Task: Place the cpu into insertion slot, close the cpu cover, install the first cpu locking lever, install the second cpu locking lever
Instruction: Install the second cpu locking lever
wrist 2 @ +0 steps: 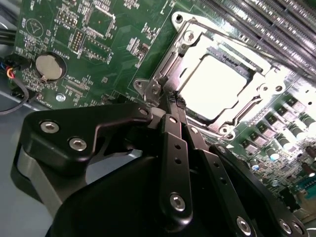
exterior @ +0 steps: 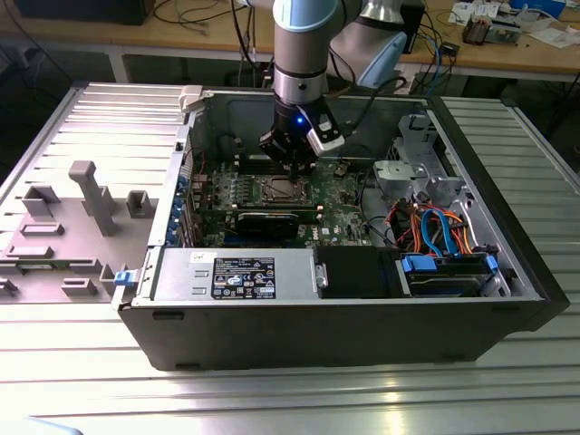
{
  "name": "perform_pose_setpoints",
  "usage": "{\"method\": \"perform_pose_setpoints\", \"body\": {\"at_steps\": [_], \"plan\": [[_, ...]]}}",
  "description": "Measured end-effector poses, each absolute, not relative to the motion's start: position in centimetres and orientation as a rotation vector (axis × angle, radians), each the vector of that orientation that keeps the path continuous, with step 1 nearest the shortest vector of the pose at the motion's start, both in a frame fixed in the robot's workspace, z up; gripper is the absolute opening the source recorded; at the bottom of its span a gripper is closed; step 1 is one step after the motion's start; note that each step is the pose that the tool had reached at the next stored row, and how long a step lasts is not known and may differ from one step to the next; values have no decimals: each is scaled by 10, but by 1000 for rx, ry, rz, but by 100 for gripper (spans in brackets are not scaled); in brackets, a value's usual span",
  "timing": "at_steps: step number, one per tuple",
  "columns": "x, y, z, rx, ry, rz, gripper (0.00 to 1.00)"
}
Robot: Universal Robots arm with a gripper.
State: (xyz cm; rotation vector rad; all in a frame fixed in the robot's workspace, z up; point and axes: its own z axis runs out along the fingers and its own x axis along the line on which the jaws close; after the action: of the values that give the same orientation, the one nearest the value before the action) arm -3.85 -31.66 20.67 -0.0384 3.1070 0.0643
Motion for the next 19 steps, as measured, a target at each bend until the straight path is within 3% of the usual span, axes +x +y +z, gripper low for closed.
{"method": "perform_pose_setpoints", "body": {"at_steps": [19], "plan": [[-38,-327,225,-39,3107,62,11]]}}
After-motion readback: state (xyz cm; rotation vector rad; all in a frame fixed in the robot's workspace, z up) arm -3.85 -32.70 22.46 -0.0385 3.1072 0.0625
